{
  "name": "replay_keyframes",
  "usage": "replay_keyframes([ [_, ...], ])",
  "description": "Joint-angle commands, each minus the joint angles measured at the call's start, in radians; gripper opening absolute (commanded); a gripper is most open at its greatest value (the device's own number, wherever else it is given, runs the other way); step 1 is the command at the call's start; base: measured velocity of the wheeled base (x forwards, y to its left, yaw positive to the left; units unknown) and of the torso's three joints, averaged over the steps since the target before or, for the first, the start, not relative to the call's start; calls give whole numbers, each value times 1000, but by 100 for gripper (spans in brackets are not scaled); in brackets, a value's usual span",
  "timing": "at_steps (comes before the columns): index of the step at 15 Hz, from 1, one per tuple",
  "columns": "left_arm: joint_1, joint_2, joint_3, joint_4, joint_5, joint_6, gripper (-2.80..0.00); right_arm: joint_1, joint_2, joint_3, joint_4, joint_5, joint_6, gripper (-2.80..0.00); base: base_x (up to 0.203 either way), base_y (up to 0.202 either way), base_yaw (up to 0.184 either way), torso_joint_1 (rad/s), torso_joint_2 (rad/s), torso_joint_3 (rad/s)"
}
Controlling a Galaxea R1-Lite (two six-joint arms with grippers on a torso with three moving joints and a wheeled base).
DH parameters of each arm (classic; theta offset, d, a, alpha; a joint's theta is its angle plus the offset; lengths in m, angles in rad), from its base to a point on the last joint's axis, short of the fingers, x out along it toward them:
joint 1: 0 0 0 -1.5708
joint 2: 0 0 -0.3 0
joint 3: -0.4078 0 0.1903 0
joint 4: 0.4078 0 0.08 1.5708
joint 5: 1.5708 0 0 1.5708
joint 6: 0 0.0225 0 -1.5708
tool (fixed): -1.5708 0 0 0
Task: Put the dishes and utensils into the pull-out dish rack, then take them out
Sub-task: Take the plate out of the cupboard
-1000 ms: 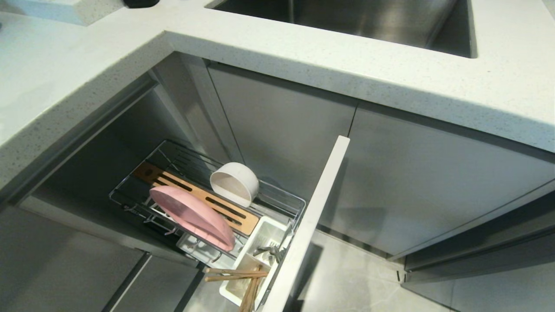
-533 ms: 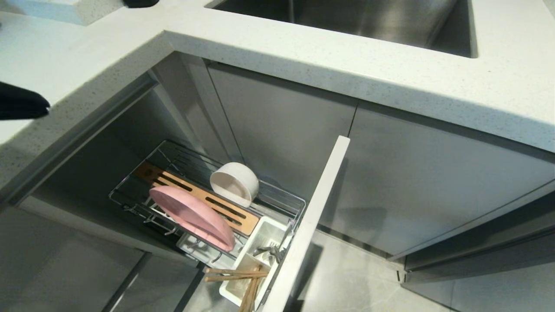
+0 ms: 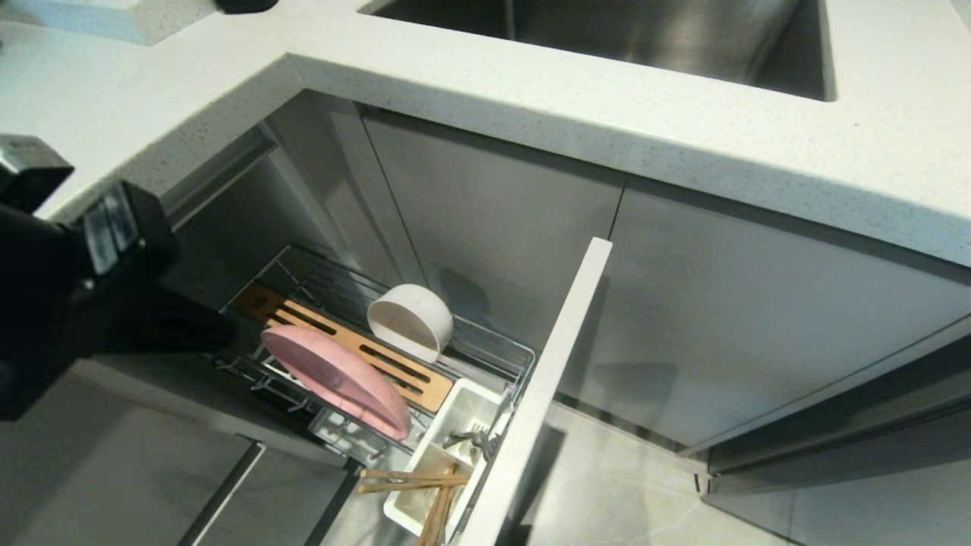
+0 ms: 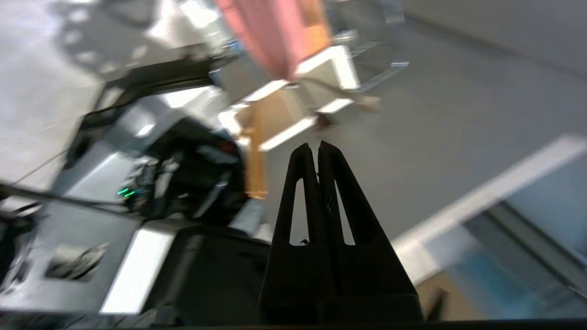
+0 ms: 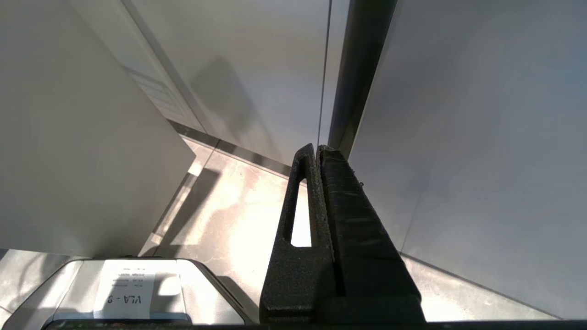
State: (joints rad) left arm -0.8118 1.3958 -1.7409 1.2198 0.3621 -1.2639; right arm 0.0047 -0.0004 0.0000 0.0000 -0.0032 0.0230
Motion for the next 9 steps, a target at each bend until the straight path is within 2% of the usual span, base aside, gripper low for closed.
replay_keyframes([
  [1, -2, 11, 141, -33, 7, -27, -280, 1, 0, 2, 0, 0, 0, -280, 0, 0, 0, 0, 0, 0],
  [3, -2, -3, 295, -151, 32, -43, -280, 0, 0, 2, -1, 0, 0, -280, 0, 0, 0, 0, 0, 0],
  [5, -3, -10, 426, -302, 111, -50, -280, 0, 0, 2, -2, 0, 0, -280, 0, 0, 0, 0, 0, 0],
  [6, -4, -12, 452, -357, 151, -50, -280, 1, 0, 2, -1, 0, 0, -280, 0, 0, 0, 0, 0, 0],
  [7, -4, -11, 450, -372, 163, -48, -280, 1, 0, 2, 0, 0, 0, -280, 0, 0, 0, 0, 0, 0],
  [8, -4, -10, 442, -376, 170, -48, 0, 0, 0, 2, -2, 0, 0, -280, 0, 0, 0, 0, 0, 0],
  [9, -4, -11, 435, -386, 172, -48, 0, 1, 0, 2, -1, 0, 0, -280, 0, 0, 0, 0, 0, 0],
])
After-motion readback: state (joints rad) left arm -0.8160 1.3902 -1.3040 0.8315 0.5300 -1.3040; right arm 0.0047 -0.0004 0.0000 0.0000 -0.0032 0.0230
